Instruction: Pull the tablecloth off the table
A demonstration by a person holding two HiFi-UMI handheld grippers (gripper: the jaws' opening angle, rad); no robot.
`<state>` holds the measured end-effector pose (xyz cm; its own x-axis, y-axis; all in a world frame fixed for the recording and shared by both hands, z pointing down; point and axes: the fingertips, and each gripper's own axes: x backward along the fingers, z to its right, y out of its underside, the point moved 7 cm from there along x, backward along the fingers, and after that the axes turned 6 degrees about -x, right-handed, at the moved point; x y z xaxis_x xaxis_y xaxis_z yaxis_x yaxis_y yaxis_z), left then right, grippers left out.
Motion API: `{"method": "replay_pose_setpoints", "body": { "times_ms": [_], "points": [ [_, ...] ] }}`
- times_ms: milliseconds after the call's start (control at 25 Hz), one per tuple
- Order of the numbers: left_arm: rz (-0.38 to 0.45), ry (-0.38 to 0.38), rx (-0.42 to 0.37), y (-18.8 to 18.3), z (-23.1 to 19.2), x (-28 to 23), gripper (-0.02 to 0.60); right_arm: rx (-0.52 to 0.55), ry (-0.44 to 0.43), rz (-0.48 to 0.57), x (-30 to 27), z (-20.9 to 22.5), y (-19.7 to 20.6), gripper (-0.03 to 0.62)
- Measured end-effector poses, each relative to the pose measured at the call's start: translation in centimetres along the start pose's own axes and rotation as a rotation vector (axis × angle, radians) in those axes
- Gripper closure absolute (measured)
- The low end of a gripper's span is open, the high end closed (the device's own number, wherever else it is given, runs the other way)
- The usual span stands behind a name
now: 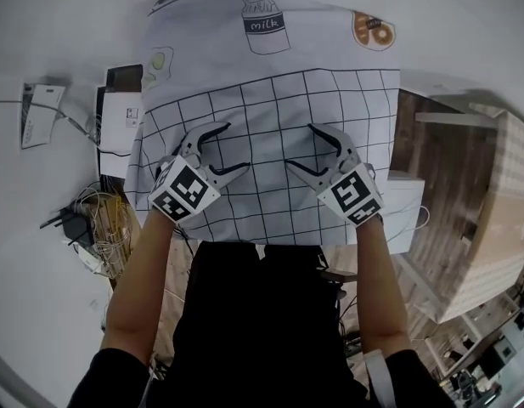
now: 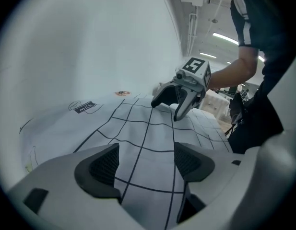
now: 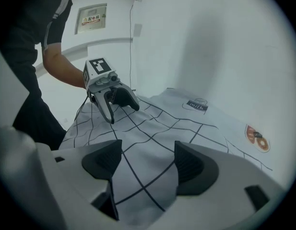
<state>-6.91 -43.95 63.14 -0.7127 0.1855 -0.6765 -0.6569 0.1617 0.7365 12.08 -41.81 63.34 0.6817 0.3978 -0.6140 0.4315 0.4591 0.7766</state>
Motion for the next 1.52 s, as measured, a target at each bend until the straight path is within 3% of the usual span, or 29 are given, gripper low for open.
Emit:
{"method": "replay_pose_setpoints", "body": {
  "times_ms": [360, 1200, 1400, 1520],
  "points": [
    [-0.117, 0.02, -0.061, 2.0, -0.1, -2.0, 0.229, 0.033, 0.04, -0.122, -2.2, 0.7, 1.3, 0.275],
    [-0.164, 0.013, -0.037, 2.5, -0.4, -2.9, 0.233, -0.014, 0.045, -0.22, -3.7, 1.1, 1.8, 0.276],
    [-0.162, 0.015, -0.035, 2.3, -0.2, -2.9, 0.259, -0.024, 0.046, -0.219, -3.6, 1.2, 1.8, 0.277],
    [-0.15, 0.011, -0.025, 2.3, -0.1, -2.9, 0.317, -0.039, 0.056, -0.219, -3.6, 1.2, 1.8, 0.292]
  ]
}}
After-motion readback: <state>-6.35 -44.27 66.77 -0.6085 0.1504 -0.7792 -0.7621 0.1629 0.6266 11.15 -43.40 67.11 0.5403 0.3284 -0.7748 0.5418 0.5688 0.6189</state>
